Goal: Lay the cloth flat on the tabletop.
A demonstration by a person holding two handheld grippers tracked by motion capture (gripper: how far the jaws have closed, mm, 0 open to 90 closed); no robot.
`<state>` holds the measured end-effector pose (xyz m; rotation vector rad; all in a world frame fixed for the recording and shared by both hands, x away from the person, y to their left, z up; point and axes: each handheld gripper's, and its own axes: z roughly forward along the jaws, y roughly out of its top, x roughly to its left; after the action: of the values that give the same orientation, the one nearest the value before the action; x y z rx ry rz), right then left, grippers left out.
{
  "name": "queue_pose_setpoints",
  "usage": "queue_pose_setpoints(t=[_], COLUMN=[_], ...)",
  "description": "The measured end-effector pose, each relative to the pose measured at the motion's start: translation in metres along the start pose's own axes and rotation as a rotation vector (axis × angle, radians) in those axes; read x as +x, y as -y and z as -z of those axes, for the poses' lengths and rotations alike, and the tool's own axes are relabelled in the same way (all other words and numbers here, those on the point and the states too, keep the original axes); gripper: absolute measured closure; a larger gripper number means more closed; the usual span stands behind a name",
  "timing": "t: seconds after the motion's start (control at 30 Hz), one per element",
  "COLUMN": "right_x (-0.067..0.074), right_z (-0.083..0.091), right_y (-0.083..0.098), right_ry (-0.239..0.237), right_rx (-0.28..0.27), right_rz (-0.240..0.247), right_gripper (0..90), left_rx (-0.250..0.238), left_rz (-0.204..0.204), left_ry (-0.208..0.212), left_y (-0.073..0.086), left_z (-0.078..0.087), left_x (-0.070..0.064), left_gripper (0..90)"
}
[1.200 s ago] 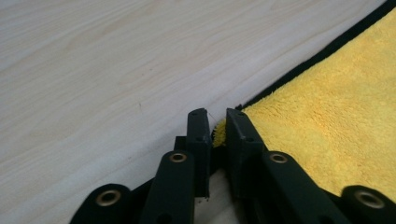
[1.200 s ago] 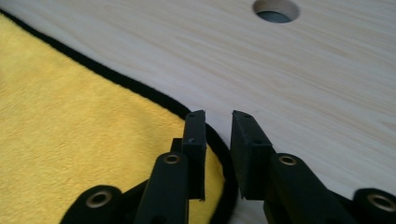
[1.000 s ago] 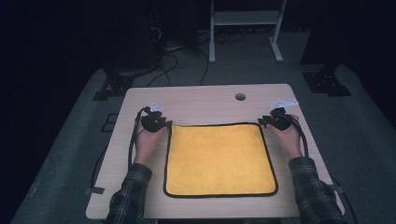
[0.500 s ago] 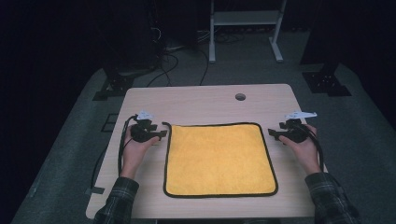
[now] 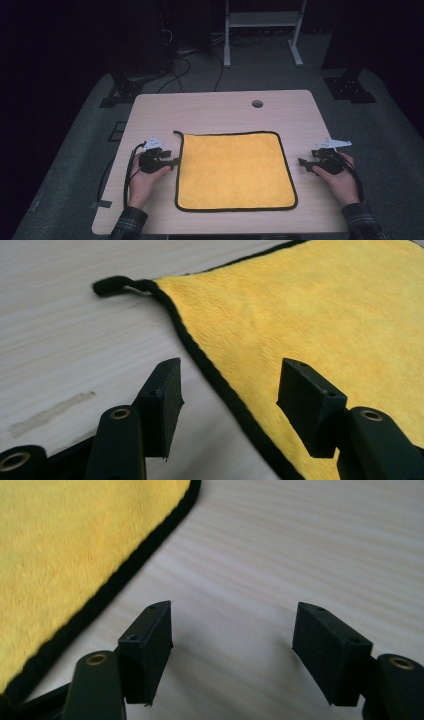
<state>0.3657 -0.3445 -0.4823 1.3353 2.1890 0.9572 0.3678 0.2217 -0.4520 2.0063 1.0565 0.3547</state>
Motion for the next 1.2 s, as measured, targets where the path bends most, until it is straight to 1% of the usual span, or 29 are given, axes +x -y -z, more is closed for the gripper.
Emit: queue_pose_setpoints(t=[0.1, 0.17, 0.2, 0.23, 0.3, 0.33, 0.37, 0.4, 0.47, 0.5, 0.63, 0.67, 0.7, 0.73, 0.8, 0.83, 0.9, 0.93, 0.97, 1.0, 1.03, 1.07, 1.1, 1.13, 1.2], right_x=[0.000, 0.001, 0.001, 0.002, 0.002, 0.003, 0.003, 0.003, 0.003, 0.004, 0.004, 0.004, 0.004, 0.004, 0.004, 0.004, 0.004, 0.004, 0.004, 0.004, 0.004, 0.004, 0.004, 0.004, 0.004], right_z=[0.002, 0.002, 0.002, 0.002, 0.002, 0.002, 0.001, 0.001, 0.001, 0.001, 0.001, 0.001, 0.001, 0.001, 0.001, 0.001, 0.001, 0.001, 0.001, 0.001, 0.001, 0.001, 0.001, 0.001, 0.001], right_y=[0.002, 0.006, 0.006, 0.006, 0.006, 0.006, 0.006, 0.006, 0.006, 0.006, 0.006, 0.006, 0.006, 0.006, 0.006, 0.006, 0.006, 0.006, 0.006, 0.006, 0.006, 0.006, 0.006, 0.006, 0.006], right_ry=[0.004, 0.003, 0.003, 0.005, 0.006, 0.007, 0.004, 0.004, 0.002, 0.002, 0.000, -0.001, -0.002, -0.002, -0.006, -0.006, -0.007, -0.007, -0.006, -0.006, -0.006, -0.006, -0.006, -0.006, -0.007], right_rx=[-0.006, -0.030, -0.030, -0.032, -0.032, -0.031, -0.029, -0.029, -0.029, -0.029, -0.029, -0.029, -0.029, -0.029, -0.029, -0.029, -0.028, -0.028, -0.028, -0.028, -0.028, -0.028, -0.029, -0.029, -0.029], right_rz=[-0.001, -0.004, -0.004, -0.005, -0.006, -0.006, -0.004, -0.004, -0.002, -0.002, 0.000, 0.000, 0.001, 0.002, 0.005, 0.005, 0.006, 0.006, 0.006, 0.006, 0.006, 0.006, 0.006, 0.005, 0.006], right_gripper=[28.2, 26.7, 26.7, 26.0, 25.6, 24.8, 24.7, 24.7, 24.6, 24.6, 24.6, 24.6, 24.6, 24.6, 24.5, 24.5, 24.5, 24.5, 24.5, 24.5, 24.5, 24.5, 24.5, 24.5, 24.5], left_rx=[0.009, 0.022, 0.022, 0.033, 0.035, 0.040, 0.050, 0.053, 0.073, 0.075, 0.078, 0.075, 0.071, 0.072, 0.069, 0.069, 0.056, 0.056, 0.058, 0.058, 0.057, 0.057, 0.054, 0.052, 0.055], left_rz=[-0.019, -0.015, -0.015, -0.034, -0.034, -0.041, -0.053, -0.055, -0.059, -0.073, -0.087, -0.091, -0.099, -0.108, -0.106, -0.106, -0.106, -0.106, -0.102, -0.102, -0.086, -0.086, -0.072, -0.061, -0.044], left_ry=[-0.010, 0.004, 0.004, -0.003, -0.002, -0.004, -0.016, -0.020, -0.019, -0.019, -0.026, -0.025, -0.033, -0.036, -0.032, -0.032, -0.015, -0.015, 0.004, 0.004, 0.034, 0.034, 0.040, 0.044, 0.054], left_y=[0.005, 0.011, 0.011, 0.013, 0.013, 0.013, 0.013, 0.014, 0.015, 0.018, 0.017, 0.018, 0.018, 0.018, 0.018, 0.018, 0.019, 0.019, 0.019, 0.019, 0.019, 0.019, 0.019, 0.019, 0.019], left_z=[0.001, 0.000, 0.000, -0.003, -0.004, -0.006, -0.009, -0.011, -0.015, -0.018, -0.019, -0.019, -0.020, -0.021, -0.021, -0.021, -0.021, -0.021, -0.021, -0.021, -0.022, -0.022, -0.022, -0.022, -0.022], left_x=[-0.007, -0.011, -0.011, -0.015, -0.016, -0.017, -0.019, -0.019, -0.020, -0.021, -0.025, -0.026, -0.028, -0.030, -0.030, -0.030, -0.031, -0.031, -0.032, -0.032, -0.031, -0.031, -0.031, -0.030, -0.029], left_gripper=[41.1, 41.2, 41.1, 41.1, 41.2, 41.3, 41.4, 41.4, 41.6, 41.5, 42.6, 44.4, 47.2, 48.0, 51.7, 54.7, 61.7, 65.6, 69.9, 73.8, 79.0, 82.3, 82.3, 85.0, 85.6])
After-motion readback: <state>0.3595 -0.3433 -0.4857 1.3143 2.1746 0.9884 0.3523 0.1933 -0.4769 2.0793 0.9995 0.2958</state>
